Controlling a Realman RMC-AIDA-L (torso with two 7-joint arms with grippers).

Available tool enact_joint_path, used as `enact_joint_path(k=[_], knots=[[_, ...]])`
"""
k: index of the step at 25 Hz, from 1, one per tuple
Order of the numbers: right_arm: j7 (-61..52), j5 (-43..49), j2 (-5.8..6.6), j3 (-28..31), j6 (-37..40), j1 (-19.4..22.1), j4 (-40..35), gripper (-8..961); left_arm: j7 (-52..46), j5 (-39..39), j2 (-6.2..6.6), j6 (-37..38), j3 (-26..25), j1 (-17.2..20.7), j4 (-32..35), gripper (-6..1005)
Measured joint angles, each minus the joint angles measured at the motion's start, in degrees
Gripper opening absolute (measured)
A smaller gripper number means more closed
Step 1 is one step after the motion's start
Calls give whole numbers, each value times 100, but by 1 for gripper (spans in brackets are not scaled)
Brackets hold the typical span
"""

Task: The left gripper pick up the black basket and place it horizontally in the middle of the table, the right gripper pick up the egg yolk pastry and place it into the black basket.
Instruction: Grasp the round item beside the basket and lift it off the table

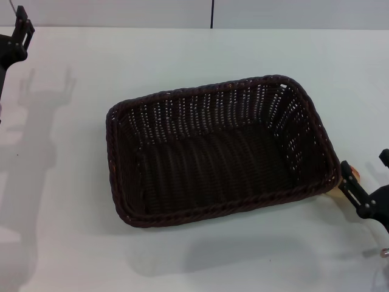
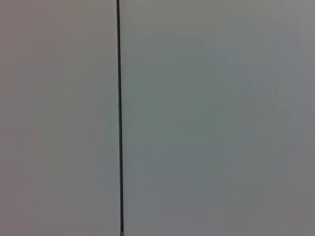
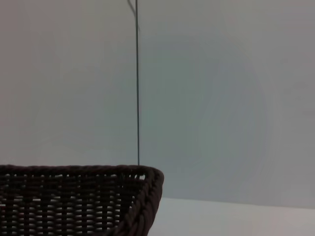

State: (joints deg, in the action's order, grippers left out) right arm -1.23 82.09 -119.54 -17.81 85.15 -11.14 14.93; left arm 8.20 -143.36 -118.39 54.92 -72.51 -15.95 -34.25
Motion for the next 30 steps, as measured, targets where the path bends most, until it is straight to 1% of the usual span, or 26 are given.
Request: enact_joint_path(k=[19, 21, 27, 30], knots=[[-14, -1, 1, -19, -423, -160, 132, 801, -4, -15, 1, 21, 33, -17, -18, 802], [-13, -1, 0, -17, -431, -160, 133, 673, 5, -19, 1, 21, 35, -25, -22, 802], [69, -6, 0, 29, -421, -131, 124, 442, 1, -26, 1, 29, 35, -42, -21, 802], [209, -20, 0, 40, -409, -121, 134, 295, -4, -26, 0, 29, 35, -42, -21, 802]])
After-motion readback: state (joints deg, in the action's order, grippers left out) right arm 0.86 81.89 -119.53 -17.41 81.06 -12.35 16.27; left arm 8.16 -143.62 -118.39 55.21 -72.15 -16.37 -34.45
